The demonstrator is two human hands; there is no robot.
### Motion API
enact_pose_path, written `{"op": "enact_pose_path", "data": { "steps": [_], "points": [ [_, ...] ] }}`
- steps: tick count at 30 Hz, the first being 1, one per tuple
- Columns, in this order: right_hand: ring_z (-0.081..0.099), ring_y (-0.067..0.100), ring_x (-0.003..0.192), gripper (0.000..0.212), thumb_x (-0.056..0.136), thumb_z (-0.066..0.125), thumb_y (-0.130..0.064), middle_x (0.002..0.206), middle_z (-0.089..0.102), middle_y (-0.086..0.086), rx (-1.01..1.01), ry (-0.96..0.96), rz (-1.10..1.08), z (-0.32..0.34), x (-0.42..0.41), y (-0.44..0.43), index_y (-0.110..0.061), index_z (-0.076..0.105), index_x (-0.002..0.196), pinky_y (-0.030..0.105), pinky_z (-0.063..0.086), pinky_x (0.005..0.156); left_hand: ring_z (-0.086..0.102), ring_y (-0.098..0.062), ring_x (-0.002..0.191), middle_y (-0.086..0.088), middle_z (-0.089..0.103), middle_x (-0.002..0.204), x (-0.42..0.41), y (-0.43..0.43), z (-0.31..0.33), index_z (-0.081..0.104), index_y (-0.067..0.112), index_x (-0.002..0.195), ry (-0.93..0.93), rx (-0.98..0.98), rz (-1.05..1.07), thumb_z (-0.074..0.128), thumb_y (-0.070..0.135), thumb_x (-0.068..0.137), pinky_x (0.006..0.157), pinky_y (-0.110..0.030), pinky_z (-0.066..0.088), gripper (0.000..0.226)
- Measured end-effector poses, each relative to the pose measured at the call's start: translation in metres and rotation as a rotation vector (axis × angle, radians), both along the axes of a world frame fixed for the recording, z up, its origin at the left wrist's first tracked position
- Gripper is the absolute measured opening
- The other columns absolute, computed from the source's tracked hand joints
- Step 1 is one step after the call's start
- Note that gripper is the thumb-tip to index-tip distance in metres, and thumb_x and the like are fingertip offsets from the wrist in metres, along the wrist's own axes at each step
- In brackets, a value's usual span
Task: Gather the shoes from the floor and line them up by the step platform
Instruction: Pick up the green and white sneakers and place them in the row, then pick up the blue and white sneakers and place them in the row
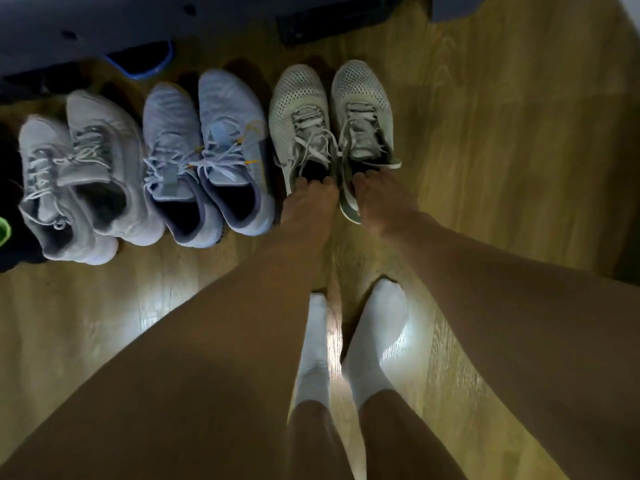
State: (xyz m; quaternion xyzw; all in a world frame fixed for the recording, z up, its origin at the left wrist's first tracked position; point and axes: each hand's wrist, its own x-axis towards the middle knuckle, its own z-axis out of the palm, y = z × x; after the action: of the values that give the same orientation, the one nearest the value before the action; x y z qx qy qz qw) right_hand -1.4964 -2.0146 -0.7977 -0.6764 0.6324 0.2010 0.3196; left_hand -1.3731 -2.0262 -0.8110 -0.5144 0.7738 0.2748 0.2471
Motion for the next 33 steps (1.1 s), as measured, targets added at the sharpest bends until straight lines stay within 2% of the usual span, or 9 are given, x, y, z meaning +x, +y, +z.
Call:
{"op": "enact_pose_path", "data": {
  "steps": [4, 8, 10, 13, 17, 22, 25, 28, 33],
  "points": [
    [0.040, 0.031, 0.125, 0.035, 0.095, 0.043, -0.008, 0.130, 0.049, 0.015, 0.062, -0.011, -0.054, -0.011, 0.002, 0.001, -0.005, 0.043, 0.130, 0.040, 0.040, 0.102, 0.046, -0.040, 0.118, -0.021, 0.054, 0.119, 0.001, -0.001, -0.012, 0.041, 0.000, 0.127, 0.053, 0.113, -0.010, 0.048, 0.002, 0.091, 0.082, -0.046, 0.045, 0.037],
    [0.055, 0.031, 0.110, 0.031, 0.093, 0.047, -0.008, 0.121, 0.058, 0.015, 0.065, -0.060, -0.187, -0.001, -0.004, 0.003, -0.007, 0.051, 0.123, 0.034, 0.042, 0.080, 0.057, -0.027, 0.089, -0.005, 0.056, 0.094, 0.013, 0.000, -0.007, 0.049, 0.015, 0.095, 0.165, 0.287, 0.109, 0.058, 0.013, 0.083, 0.059, -0.027, 0.040, 0.016],
    [0.058, 0.029, 0.104, 0.031, 0.090, 0.051, -0.008, 0.116, 0.061, 0.011, 0.068, -0.076, -0.226, 0.016, -0.009, 0.005, -0.009, 0.054, 0.122, 0.031, 0.041, 0.074, 0.056, -0.022, 0.083, -0.004, 0.056, 0.096, 0.013, 0.000, 0.008, 0.052, 0.016, 0.100, 0.157, 0.353, 0.156, 0.058, 0.020, 0.084, 0.061, -0.028, 0.046, 0.017],
    [0.057, 0.029, 0.104, 0.034, 0.091, 0.051, -0.012, 0.116, 0.061, 0.012, 0.041, -0.103, -0.313, 0.060, -0.013, 0.008, -0.010, 0.052, 0.126, 0.030, 0.041, 0.074, 0.057, -0.023, 0.085, -0.005, 0.058, 0.098, 0.006, -0.009, 0.053, 0.052, 0.016, 0.113, 0.164, 0.307, 0.184, 0.055, 0.027, 0.088, 0.064, -0.033, 0.046, 0.027],
    [0.055, 0.031, 0.104, 0.031, 0.093, 0.046, -0.021, 0.115, 0.057, 0.013, -0.087, -0.142, -0.413, 0.157, -0.016, 0.010, -0.009, 0.053, 0.120, 0.035, 0.044, 0.078, 0.056, -0.033, 0.101, -0.011, 0.057, 0.108, -0.018, -0.030, 0.153, 0.053, 0.015, 0.115, 0.175, 0.125, 0.103, 0.049, 0.033, 0.090, 0.079, -0.043, 0.051, 0.031],
    [0.046, 0.032, 0.117, 0.042, 0.093, 0.045, -0.028, 0.128, 0.049, 0.014, -0.312, -0.096, -0.555, 0.327, -0.022, 0.025, -0.011, 0.046, 0.131, 0.040, 0.043, 0.087, 0.047, -0.034, 0.119, -0.013, 0.049, 0.132, -0.046, -0.040, 0.325, 0.047, 0.016, 0.130, 0.193, -0.183, -0.233, 0.041, 0.039, 0.093, 0.094, -0.045, 0.040, 0.043],
    [0.042, 0.030, 0.127, 0.049, 0.094, 0.047, -0.034, 0.141, 0.043, 0.012, -0.459, -0.027, -0.626, 0.423, -0.034, 0.051, -0.012, 0.042, 0.138, 0.039, 0.040, 0.098, 0.046, -0.032, 0.122, -0.011, 0.047, 0.137, -0.051, -0.030, 0.420, 0.046, 0.016, 0.134, 0.329, -0.278, -0.367, 0.044, 0.043, 0.094, 0.100, -0.044, 0.037, 0.048],
    [0.029, 0.030, 0.140, 0.056, 0.095, 0.047, -0.040, 0.152, 0.032, 0.011, -0.550, -0.005, -0.709, 0.516, -0.042, 0.090, -0.016, 0.035, 0.144, 0.043, 0.028, 0.110, 0.041, -0.032, 0.129, -0.012, 0.045, 0.139, -0.057, -0.007, 0.512, 0.045, 0.016, 0.135, 0.429, -0.345, -0.455, 0.042, 0.047, 0.092, 0.106, -0.046, 0.032, 0.053],
    [0.020, 0.027, 0.145, 0.056, 0.097, 0.040, -0.044, 0.156, 0.025, 0.008, -0.750, 0.117, -0.853, 0.640, -0.049, 0.186, -0.019, 0.033, 0.146, 0.050, 0.028, 0.113, 0.034, -0.032, 0.135, -0.011, 0.036, 0.147, -0.080, 0.063, 0.641, 0.040, 0.018, 0.140, 0.648, -0.360, -0.559, 0.041, 0.049, 0.092, 0.109, -0.049, 0.030, 0.057]
  ]
}}
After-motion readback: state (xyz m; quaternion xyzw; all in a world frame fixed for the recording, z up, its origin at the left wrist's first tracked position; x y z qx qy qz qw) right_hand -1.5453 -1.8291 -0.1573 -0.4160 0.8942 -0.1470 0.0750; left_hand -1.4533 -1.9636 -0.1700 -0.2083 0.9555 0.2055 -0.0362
